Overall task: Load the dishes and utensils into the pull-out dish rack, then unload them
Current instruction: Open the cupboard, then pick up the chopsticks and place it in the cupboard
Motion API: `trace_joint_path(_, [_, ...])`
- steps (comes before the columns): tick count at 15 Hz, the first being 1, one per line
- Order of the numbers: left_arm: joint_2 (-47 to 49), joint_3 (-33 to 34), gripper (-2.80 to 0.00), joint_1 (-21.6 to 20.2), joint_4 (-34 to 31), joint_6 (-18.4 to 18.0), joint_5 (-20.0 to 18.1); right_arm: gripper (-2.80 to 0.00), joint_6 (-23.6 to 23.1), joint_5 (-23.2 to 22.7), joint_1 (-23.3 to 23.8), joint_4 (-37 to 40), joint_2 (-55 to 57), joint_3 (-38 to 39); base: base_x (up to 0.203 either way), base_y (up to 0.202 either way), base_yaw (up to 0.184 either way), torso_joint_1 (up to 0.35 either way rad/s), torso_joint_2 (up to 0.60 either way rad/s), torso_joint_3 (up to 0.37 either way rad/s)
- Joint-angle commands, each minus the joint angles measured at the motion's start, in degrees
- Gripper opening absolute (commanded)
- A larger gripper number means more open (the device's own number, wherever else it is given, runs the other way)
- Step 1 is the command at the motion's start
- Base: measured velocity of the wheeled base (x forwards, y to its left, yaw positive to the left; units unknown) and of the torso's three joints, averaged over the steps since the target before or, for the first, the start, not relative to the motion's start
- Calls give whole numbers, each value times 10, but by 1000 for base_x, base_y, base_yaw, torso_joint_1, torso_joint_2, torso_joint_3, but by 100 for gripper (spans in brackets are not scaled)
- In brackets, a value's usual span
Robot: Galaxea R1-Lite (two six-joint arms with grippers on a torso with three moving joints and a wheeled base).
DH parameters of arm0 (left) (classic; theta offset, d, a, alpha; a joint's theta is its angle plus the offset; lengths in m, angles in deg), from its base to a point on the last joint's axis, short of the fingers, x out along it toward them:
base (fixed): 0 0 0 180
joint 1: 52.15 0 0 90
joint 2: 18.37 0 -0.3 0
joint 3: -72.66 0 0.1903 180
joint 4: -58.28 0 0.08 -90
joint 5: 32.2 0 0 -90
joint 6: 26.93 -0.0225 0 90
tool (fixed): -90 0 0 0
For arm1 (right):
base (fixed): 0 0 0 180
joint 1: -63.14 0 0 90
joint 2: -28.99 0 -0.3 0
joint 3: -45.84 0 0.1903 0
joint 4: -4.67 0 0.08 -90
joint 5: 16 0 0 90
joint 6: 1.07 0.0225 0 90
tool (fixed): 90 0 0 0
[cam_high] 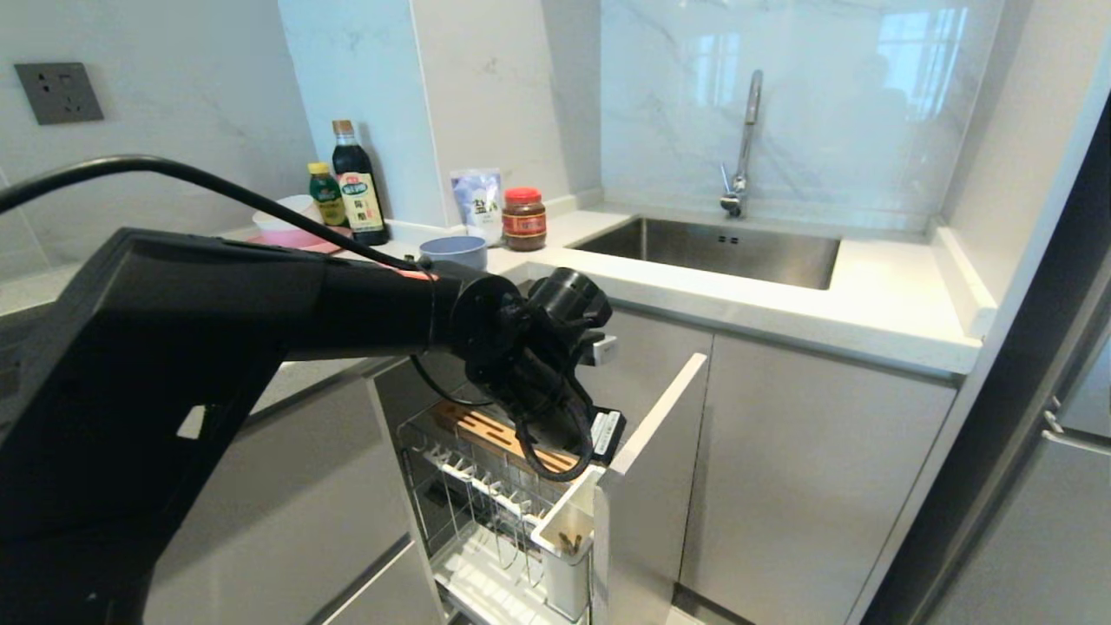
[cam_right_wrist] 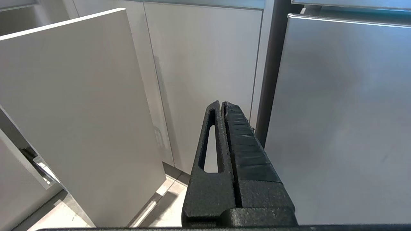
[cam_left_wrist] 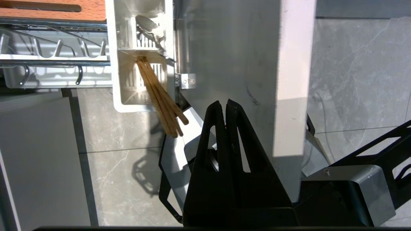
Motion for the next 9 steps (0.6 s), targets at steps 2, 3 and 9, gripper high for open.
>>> trace_joint_path(2, [-2,0,-280,-3,-2,-2,1,-280,1,0,0,0,-2,1,0,0,0,0,0,0])
trace_joint_path(3, [-2,-1,-280,-6,-2,-2,7,-280,0,0,0,0,-2,1,0,0,0,0,0,0])
trace_joint_path(9, [-120,-14,-280,-82,10,-1,58,-280,0,0,0,0,-2,1,0,0,0,0,0,0])
